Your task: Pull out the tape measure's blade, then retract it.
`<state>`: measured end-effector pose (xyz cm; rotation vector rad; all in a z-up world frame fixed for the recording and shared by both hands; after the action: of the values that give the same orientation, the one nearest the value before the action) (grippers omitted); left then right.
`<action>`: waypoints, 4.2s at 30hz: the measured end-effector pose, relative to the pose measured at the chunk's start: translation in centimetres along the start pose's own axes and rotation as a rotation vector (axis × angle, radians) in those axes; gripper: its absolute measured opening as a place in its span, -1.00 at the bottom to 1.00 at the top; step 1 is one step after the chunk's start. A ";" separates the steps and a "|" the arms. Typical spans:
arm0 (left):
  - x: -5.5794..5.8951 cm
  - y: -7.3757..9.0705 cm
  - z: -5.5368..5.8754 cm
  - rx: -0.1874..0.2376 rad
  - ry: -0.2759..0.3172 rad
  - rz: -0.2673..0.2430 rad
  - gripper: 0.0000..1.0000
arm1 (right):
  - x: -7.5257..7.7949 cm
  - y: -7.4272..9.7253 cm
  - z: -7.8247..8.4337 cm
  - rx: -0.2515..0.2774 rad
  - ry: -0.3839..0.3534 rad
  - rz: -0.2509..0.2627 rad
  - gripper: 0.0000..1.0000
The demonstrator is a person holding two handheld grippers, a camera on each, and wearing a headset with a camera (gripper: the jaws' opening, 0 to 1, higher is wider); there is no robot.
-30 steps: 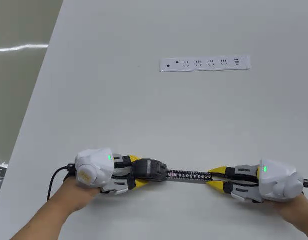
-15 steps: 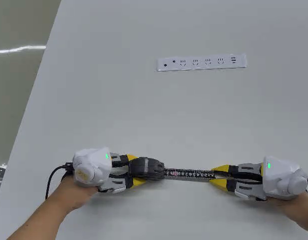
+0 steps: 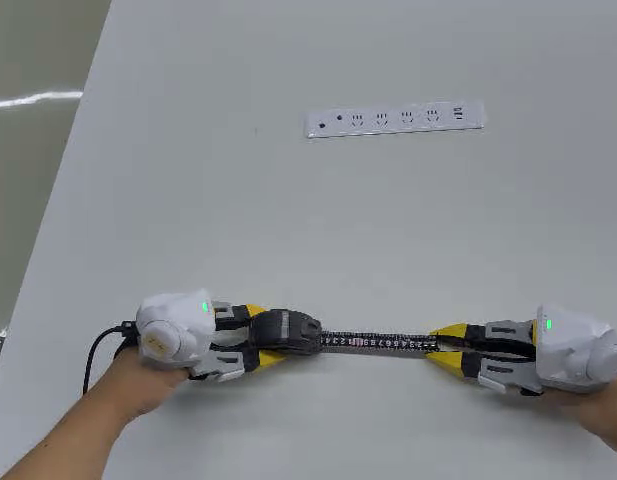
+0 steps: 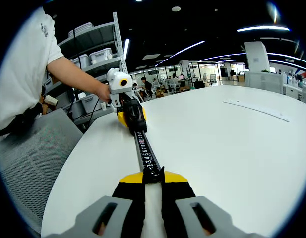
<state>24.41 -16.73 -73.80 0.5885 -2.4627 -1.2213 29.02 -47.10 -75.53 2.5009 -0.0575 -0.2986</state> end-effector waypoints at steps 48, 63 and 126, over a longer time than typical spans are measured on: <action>0.0 0.0 0.0 -0.013 0.007 0.001 -0.42 | 0.7 4.2 1.7 0.025 -0.067 0.018 -0.85; 0.1 0.0 -0.1 -0.015 0.004 -0.001 -0.42 | 1.0 5.6 2.5 0.024 -0.083 0.035 -0.85; 0.2 -0.2 -0.3 -0.035 0.014 -0.017 -0.40 | 1.2 7.2 4.1 0.021 -0.085 0.099 -0.75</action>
<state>24.41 -17.11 -73.74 0.6075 -2.4249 -1.2594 29.46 -55.45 -74.76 2.4959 -0.2190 -0.3640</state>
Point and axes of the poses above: the centre of the closed fingertips' face, and the gripper's own axes: y roughly backward along the fingers, x roughly to its right, z roughly out of its underside, the point moved 7 cm from there along y, roughly backward along the fingers, and after that the axes turned 15 degrees about -x, right-handed, at the moved point
